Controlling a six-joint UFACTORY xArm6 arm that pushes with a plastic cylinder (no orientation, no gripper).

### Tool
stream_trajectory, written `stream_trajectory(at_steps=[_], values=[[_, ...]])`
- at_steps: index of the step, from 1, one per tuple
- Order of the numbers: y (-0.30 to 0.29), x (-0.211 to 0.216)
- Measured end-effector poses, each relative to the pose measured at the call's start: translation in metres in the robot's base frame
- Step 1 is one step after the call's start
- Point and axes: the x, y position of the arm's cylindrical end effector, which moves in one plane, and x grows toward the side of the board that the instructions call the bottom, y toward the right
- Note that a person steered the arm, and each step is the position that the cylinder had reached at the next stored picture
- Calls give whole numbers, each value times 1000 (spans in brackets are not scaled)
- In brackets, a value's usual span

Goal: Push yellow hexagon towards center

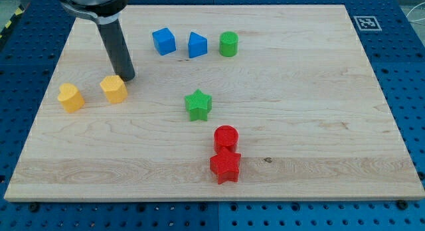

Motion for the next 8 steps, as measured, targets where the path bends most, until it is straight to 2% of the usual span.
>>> stream_trajectory(at_steps=[4, 8], values=[[15, -7], [-47, -8]])
